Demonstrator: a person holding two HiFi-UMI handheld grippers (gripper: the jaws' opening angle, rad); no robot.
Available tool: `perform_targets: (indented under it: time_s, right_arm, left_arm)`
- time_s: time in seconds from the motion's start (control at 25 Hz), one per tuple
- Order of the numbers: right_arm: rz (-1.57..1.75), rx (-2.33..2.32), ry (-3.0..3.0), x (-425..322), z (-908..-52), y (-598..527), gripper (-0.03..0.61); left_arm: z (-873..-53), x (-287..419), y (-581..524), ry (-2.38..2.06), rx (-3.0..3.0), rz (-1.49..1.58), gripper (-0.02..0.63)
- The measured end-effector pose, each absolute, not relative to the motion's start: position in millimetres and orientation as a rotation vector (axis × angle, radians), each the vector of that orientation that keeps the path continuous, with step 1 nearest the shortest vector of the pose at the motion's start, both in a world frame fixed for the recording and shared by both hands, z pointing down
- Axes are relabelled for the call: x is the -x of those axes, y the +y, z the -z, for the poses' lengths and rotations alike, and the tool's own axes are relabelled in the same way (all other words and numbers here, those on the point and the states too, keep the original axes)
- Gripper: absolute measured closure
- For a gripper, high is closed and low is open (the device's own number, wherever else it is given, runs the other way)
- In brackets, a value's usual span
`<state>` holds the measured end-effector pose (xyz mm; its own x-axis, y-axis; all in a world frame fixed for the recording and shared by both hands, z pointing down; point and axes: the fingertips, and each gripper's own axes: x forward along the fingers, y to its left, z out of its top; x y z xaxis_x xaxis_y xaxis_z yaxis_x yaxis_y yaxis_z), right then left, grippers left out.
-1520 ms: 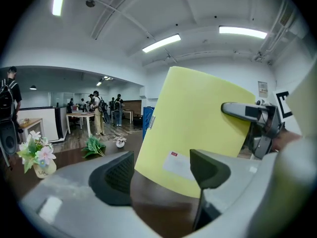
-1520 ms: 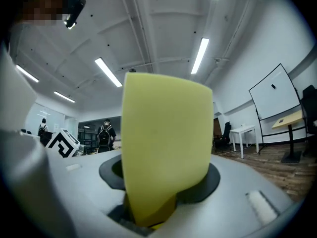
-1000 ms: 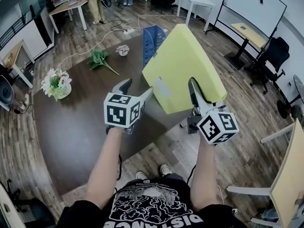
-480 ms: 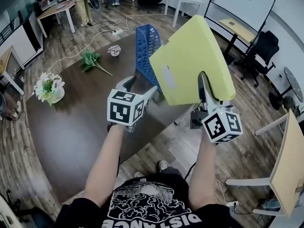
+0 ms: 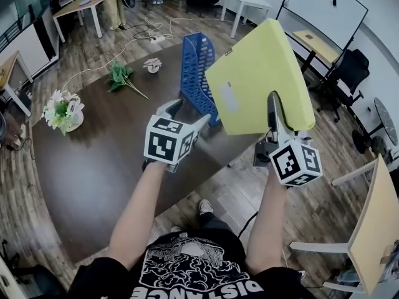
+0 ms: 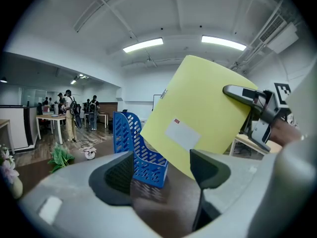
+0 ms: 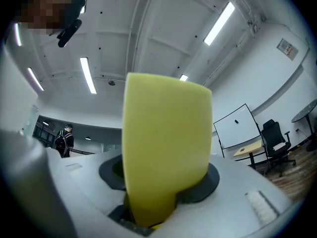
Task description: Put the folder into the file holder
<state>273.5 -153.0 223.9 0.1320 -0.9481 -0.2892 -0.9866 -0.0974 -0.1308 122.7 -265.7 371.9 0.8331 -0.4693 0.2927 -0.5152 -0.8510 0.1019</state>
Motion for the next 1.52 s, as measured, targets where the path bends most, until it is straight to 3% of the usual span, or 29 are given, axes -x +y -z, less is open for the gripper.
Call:
perform_targets:
  time_s: [0.64, 1.52]
  right_arm:
    - [-0.118, 2.119, 2.075, -299.7, -214.2, -243.1, 0.37]
    - [0.02, 2.091, 2.314, -281.9, -213.8, -357.4, 0.371]
  left_arm:
    - [-381.9, -140.4, -308.2, -0.877, -2.787, -0.408, 0.245]
    - [-391.2, -128.4, -350.3, -1.013, -2.729, -0.429, 0.245]
